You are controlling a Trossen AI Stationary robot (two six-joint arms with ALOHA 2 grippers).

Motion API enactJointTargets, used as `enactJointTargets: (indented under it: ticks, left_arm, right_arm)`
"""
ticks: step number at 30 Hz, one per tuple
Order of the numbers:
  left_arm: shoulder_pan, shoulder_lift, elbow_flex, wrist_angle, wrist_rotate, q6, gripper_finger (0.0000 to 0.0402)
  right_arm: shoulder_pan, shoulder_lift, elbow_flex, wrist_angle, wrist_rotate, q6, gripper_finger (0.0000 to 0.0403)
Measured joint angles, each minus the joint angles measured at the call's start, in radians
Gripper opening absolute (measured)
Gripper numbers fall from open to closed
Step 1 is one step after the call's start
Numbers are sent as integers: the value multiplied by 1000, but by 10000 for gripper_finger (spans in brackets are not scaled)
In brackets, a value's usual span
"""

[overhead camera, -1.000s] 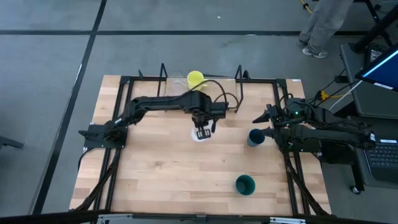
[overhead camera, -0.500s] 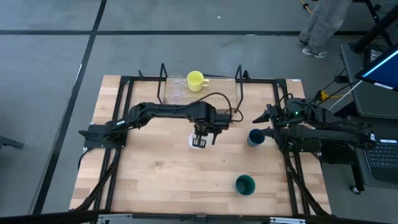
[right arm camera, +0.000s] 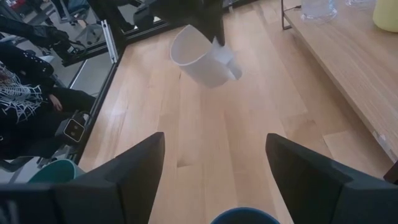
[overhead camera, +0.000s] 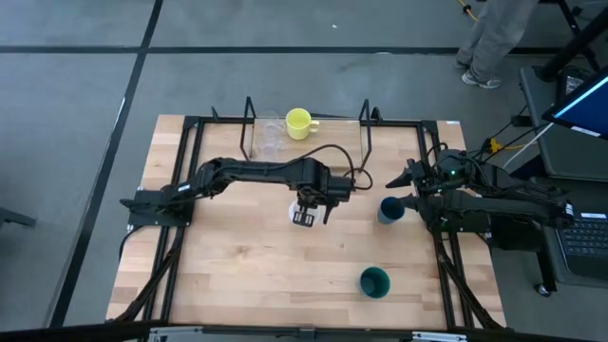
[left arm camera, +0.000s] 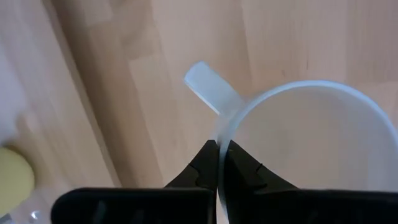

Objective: Stack small to large cups/mugs on shelf
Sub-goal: Put the white mug on the shelf

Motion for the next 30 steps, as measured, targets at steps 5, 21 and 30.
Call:
enactJointTargets:
  ticks: [5,21,30]
  left_arm:
    - [-3,0,0,12,12,26,2]
    - [-3,22,0,63,80,104,2]
    - [-2,21,-31,127,95,148,5]
  right_arm:
    - [0,0,0,0,0,0,282]
    - [0,0,0,-2,0,0,282]
    - [0,0,0,-2,0,0,282]
